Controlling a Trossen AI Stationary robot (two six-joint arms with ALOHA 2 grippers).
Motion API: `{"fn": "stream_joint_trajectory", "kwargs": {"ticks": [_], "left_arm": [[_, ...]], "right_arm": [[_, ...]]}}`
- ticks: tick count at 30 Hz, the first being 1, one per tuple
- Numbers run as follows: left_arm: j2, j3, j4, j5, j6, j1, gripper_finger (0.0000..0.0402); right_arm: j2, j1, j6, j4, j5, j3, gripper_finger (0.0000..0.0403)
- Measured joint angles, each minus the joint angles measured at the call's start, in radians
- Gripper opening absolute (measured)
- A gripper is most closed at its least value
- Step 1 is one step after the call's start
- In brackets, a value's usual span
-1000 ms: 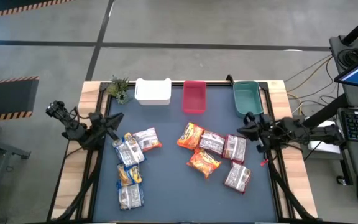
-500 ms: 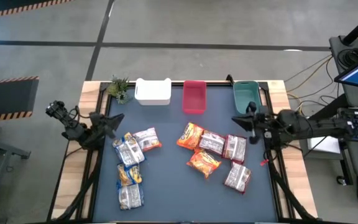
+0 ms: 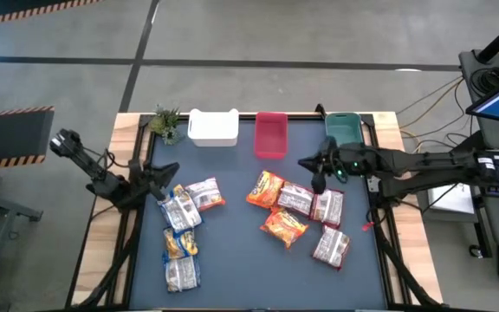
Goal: Sort Maruchan noodles
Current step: Put the top right orange noodle pack into the red bin
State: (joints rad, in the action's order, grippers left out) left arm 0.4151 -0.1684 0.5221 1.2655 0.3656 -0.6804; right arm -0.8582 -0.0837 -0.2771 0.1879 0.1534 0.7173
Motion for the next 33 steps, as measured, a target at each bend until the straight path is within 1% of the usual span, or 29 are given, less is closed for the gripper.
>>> {"fn": "stream_joint_trajectory", "kwargs": {"ticks": [3,5,8,12,16,19,20,22,24,26,27,28,29,30,33], "left_arm": [[0.110,-0.074,0.001,0.000,-0.031,0.000,0.0039],[0.182,-0.128,0.001,0.001,-0.069,0.001,0.0039],[0.298,-0.214,-0.004,0.001,-0.147,0.002,0.0039],[0.458,-0.335,-0.007,0.001,-0.290,0.014,0.0039],[0.607,-0.458,-0.013,0.000,-0.418,0.052,0.0039],[0.698,-0.546,-0.065,-0.008,-0.477,0.090,0.0039],[0.723,-0.572,-0.100,-0.039,-0.484,0.106,0.0038],[0.763,-0.625,-0.199,-0.167,-0.482,0.145,0.0038],[0.798,-0.675,-0.322,-0.380,-0.450,0.194,0.0038],[0.836,-0.723,-0.456,-0.625,-0.432,0.245,0.0038],[0.857,-0.741,-0.509,-0.727,-0.434,0.270,0.0038],[0.883,-0.754,-0.546,-0.807,-0.436,0.293,0.0038],[0.909,-0.763,-0.570,-0.858,-0.438,0.314,0.0038],[0.934,-0.769,-0.580,-0.880,-0.438,0.334,0.0038],[0.997,-0.783,-0.577,-0.890,-0.429,0.391,0.0038]], "right_arm": [[-0.053,-0.023,0.007,0.020,-0.057,0.005,0.0009],[-0.090,-0.032,0.008,0.022,-0.077,0.005,0.0009],[-0.129,-0.041,0.008,0.007,-0.076,0.010,0.0009],[-0.189,-0.044,0.006,0.015,-0.076,0.009,0.0009],[-0.237,-0.044,-0.001,0.006,-0.076,0.009,0.0009],[-0.275,-0.044,0.000,-0.001,-0.076,0.009,0.0009],[-0.287,-0.044,0.000,-0.010,-0.076,0.009,0.0009],[-0.310,-0.044,0.000,-0.045,-0.075,0.009,0.0009],[-0.329,-0.044,0.000,-0.071,-0.075,0.009,0.0009],[-0.341,-0.044,0.002,-0.099,-0.076,0.009,0.0009],[-0.344,-0.044,0.007,-0.107,-0.076,0.009,0.0009],[-0.347,-0.044,0.013,-0.114,-0.075,0.009,0.0009],[-0.348,-0.044,0.015,-0.120,-0.076,0.009,0.0009],[-0.348,-0.044,0.016,-0.122,-0.076,0.009,0.0009],[-0.347,-0.044,0.026,-0.128,-0.075,0.009,0.0009]]}}
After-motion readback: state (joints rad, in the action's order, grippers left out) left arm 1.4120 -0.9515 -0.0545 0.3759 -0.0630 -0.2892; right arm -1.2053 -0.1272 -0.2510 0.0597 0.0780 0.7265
